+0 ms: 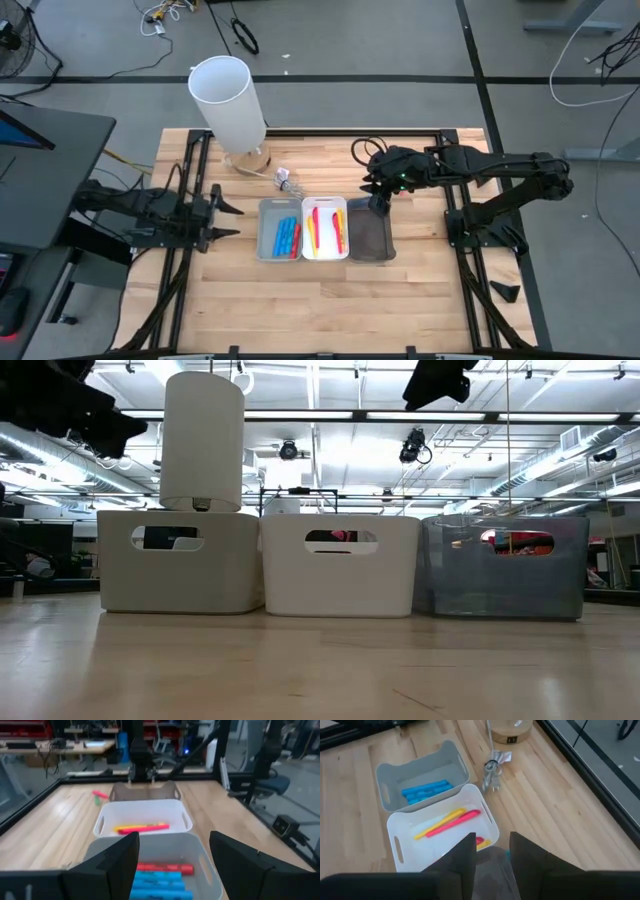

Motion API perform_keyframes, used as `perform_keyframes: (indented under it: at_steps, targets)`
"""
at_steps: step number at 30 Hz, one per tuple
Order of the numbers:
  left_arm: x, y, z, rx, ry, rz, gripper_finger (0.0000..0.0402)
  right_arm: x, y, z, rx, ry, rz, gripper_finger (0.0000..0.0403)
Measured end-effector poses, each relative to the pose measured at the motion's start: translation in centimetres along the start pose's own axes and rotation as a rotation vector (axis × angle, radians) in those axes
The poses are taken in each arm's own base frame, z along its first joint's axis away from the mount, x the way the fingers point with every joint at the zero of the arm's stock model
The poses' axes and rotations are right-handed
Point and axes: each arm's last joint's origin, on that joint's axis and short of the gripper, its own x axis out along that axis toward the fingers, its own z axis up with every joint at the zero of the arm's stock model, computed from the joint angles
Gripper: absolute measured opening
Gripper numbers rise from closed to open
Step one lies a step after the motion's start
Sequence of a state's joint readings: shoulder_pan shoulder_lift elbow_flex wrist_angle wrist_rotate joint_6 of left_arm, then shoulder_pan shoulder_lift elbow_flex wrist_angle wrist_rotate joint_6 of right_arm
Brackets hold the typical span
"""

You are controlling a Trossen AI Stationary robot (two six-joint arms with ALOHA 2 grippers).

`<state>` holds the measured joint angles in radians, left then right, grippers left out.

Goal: Pick & Place Markers
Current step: Put the small pink pen into the black bin

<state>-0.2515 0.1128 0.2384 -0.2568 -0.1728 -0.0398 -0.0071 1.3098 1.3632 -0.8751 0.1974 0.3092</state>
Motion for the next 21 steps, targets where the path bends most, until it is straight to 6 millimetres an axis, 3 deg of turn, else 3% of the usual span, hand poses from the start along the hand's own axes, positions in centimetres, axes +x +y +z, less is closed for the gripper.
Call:
perform_keyframes:
  at_steps: [15,21]
  targets:
    - [1.3,-0.4,-3.8,-0.019,-0.181,-0.107,0.0248,1.0,0.9,-0.2,0.074,0.031,0.013,0.0116]
    - [1.3,-0.5,-3.9,-0.011,-0.179,-0.144,0.0248,1.0,0.9,-0.2,0.076,0.035,0.011,0.0116]
